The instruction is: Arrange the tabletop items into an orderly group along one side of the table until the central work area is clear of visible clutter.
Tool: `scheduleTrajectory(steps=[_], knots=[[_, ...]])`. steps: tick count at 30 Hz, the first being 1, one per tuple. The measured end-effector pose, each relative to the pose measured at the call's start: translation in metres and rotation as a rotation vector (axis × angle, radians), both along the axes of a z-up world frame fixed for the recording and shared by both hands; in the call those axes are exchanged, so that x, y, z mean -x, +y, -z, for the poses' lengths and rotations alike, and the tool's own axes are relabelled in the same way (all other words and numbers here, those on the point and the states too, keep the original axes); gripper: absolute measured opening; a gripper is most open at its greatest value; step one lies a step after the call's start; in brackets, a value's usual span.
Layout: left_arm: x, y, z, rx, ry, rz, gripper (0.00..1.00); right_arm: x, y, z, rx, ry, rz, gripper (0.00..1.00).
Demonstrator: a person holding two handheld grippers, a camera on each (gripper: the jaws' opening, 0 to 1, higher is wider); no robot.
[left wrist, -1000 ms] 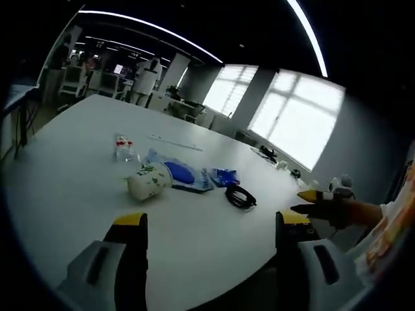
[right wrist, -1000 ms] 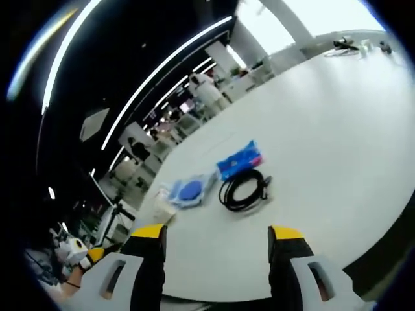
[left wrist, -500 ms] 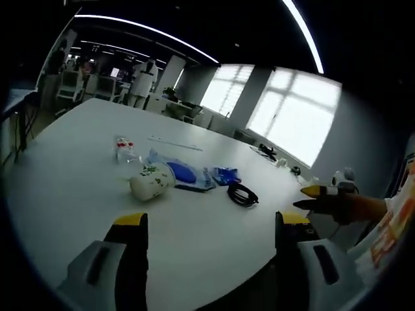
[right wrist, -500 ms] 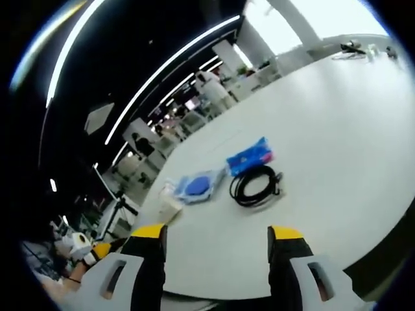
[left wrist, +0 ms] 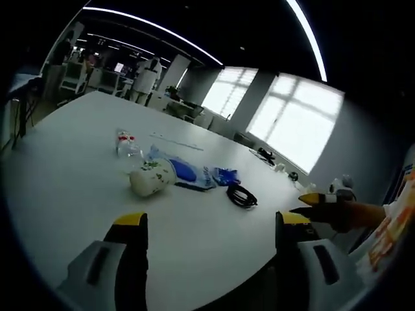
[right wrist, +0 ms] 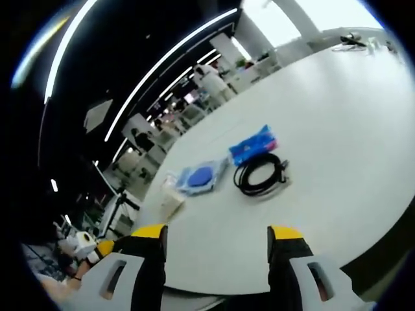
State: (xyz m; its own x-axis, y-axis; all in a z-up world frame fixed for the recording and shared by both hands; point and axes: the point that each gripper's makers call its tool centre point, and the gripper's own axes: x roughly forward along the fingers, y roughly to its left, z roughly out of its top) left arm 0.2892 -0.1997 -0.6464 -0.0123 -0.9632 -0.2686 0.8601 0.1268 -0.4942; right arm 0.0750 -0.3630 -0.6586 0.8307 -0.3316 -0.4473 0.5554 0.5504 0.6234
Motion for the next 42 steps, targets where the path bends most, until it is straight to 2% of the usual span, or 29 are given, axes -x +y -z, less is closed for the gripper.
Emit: scheduleTrajectory(steps=[1,2,3,7,12,19,22,28,31,35,42], knots=[[0.001,0.0,0.0,0.004,0.007,0.002,0.81,-0.002,0.001,0.001,-0.006,-0.006,-0.001,0.63],[0.002,-0.003,-0.005,0.037,0.054,-0.003,0.81,-0.006,0.003,0.001,-0.022,-0.021,0.002,0.63],[0.001,-0.004,-0.006,0.046,0.077,-0.007,0.81,-0.008,0.004,0.002,-0.026,-0.025,0.003,0.63],[0.001,-0.004,0.002,0.011,0.04,0.014,0.81,-0.015,0.009,0.003,-0.03,-0.023,-0.007,0.63],[0.005,-0.005,0.003,0.01,0.036,0.032,0.81,-0.021,0.006,0.004,-0.035,-0.011,-0.028,0.62],[0.0,-0.005,0.016,-0.032,0.027,0.027,0.79,-0.022,-0.001,0.003,-0.04,-0.012,-0.045,0.62],[-0.003,-0.004,0.014,-0.032,0.0,0.012,0.79,-0.019,-0.001,0.004,-0.047,-0.001,-0.06,0.62],[-0.004,-0.002,0.022,-0.076,-0.026,-0.006,0.79,-0.007,-0.01,0.004,-0.031,0.024,-0.088,0.62],[-0.007,-0.001,0.031,-0.114,-0.036,-0.009,0.77,0.002,-0.019,0.003,-0.035,0.018,-0.087,0.62],[-0.011,0.001,0.028,-0.11,-0.035,-0.041,0.78,0.01,-0.033,0.004,-0.046,0.015,-0.077,0.62],[-0.02,0.006,0.031,-0.146,-0.055,-0.097,0.78,0.01,-0.05,0.007,-0.063,0.013,-0.084,0.61]])
